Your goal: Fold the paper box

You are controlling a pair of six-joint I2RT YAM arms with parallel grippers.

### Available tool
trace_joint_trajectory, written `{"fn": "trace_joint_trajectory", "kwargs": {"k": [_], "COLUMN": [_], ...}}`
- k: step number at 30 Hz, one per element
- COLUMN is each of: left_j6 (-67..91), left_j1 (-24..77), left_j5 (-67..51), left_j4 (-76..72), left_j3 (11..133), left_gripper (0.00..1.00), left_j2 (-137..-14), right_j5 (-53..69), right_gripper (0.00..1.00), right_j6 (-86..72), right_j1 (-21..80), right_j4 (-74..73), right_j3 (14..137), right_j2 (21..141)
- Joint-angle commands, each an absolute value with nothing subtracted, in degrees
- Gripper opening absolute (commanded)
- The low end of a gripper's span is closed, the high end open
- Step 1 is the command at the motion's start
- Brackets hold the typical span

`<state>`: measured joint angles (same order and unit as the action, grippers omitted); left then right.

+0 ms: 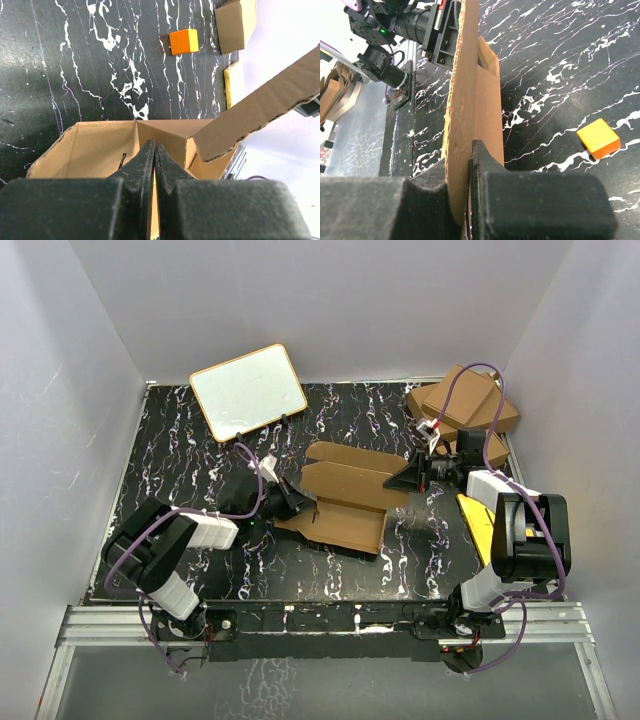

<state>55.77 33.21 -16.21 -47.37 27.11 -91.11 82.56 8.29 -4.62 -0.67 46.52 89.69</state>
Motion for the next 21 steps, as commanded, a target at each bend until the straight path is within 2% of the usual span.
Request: {"fn": "trace_joint_trajectory", "kwargs": {"k": [1, 21], "left_j6": [58.11, 63.62], "left_j1": [34.0, 35.91], "left_j5": [-13.89, -11.62], "left_j4": [-53.27, -64.31], "left_j3": [27.22, 29.44], "left_gripper": [0.0, 0.0], "left_j2": [-91.51, -99.54], "right_j5": [85.34, 85.87], "right_gripper": [0.08, 0.08], "right_j6": [5.15, 5.0], "right_j1": [-4.46, -3.62], "right_j4": [7.28, 7.32], "right_j3": [45.27, 45.18], "right_j2": [88.6, 89.76]}}
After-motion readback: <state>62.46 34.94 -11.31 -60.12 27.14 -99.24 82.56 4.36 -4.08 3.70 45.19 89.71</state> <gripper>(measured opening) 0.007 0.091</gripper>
